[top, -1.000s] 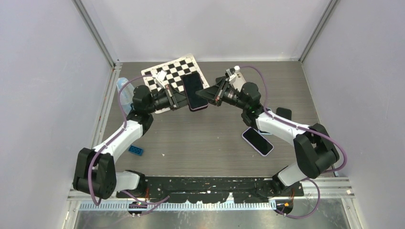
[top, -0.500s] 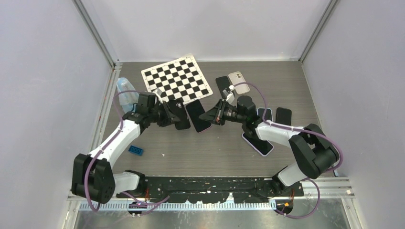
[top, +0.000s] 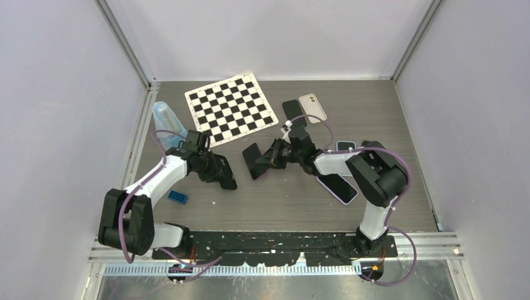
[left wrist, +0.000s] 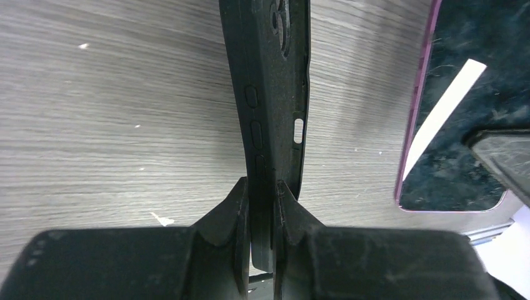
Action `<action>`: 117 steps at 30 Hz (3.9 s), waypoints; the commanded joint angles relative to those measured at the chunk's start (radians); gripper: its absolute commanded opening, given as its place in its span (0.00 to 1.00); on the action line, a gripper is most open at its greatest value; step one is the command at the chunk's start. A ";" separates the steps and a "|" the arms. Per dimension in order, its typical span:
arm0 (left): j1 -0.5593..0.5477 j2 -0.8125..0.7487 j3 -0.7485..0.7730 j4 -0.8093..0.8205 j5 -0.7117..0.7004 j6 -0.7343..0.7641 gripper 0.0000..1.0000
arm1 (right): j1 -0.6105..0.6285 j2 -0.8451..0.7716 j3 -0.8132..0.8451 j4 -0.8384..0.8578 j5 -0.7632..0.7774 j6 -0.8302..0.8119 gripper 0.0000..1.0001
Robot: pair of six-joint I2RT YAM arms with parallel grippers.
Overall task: Take the phone out of the phone case
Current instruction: Place the phone case at the center of the board, then place the phone at the center of the board, then move the phone to the center of the board.
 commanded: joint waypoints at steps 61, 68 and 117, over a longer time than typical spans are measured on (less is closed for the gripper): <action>0.074 -0.460 0.074 -0.144 -0.399 -0.125 0.80 | 0.307 0.290 0.467 -0.418 0.277 -0.260 0.59; 0.073 -0.513 0.062 -0.120 -0.429 -0.142 0.81 | 0.350 0.305 0.598 -0.642 0.296 -0.392 0.58; 0.074 -0.365 0.011 0.173 -0.270 0.043 0.86 | -0.663 -0.706 -0.193 -1.076 0.769 -0.095 0.76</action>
